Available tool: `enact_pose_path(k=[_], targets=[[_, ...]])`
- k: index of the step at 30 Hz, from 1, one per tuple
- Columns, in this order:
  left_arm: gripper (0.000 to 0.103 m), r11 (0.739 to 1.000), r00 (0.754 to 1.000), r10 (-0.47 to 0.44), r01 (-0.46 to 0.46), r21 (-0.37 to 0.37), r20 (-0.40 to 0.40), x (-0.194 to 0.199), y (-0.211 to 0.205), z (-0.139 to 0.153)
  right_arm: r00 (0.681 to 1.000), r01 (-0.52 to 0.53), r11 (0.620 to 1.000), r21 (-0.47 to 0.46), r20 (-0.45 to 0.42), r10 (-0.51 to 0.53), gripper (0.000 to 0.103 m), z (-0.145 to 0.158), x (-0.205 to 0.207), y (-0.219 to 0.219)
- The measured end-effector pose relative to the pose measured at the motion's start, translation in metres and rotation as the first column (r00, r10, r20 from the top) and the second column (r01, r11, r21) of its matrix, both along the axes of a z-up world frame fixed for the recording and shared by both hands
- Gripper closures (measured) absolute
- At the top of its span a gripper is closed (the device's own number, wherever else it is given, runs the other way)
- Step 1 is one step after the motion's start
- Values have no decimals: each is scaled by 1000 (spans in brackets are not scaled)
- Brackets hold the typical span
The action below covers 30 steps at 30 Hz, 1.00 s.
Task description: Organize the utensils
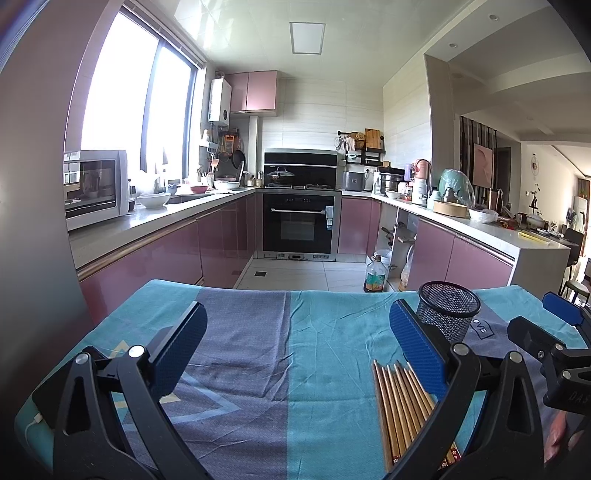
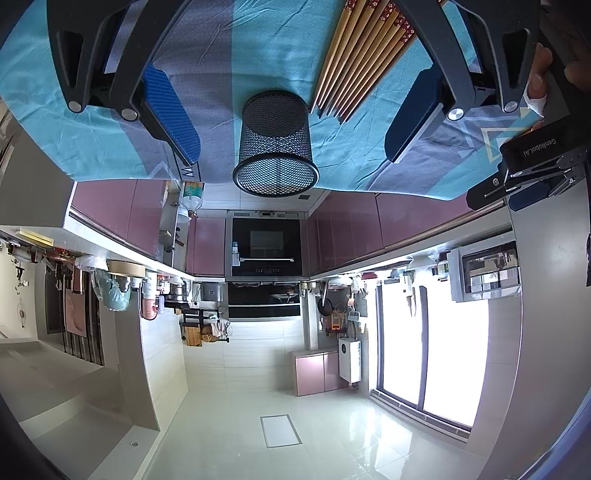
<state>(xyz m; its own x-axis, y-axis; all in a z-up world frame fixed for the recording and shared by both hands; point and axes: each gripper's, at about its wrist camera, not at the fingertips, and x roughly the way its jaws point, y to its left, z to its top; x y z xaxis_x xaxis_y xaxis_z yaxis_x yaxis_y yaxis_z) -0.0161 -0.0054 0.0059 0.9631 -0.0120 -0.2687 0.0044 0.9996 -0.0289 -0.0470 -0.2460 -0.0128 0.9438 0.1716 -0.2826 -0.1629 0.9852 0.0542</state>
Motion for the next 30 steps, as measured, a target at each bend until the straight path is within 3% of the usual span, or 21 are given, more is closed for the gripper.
enact_pose_path(k=[30], targets=[[6,1000,999,-27,28,10,-43,9,-6,-7,1000,-22,1000,17,-18,22,6,-5,4,-3]])
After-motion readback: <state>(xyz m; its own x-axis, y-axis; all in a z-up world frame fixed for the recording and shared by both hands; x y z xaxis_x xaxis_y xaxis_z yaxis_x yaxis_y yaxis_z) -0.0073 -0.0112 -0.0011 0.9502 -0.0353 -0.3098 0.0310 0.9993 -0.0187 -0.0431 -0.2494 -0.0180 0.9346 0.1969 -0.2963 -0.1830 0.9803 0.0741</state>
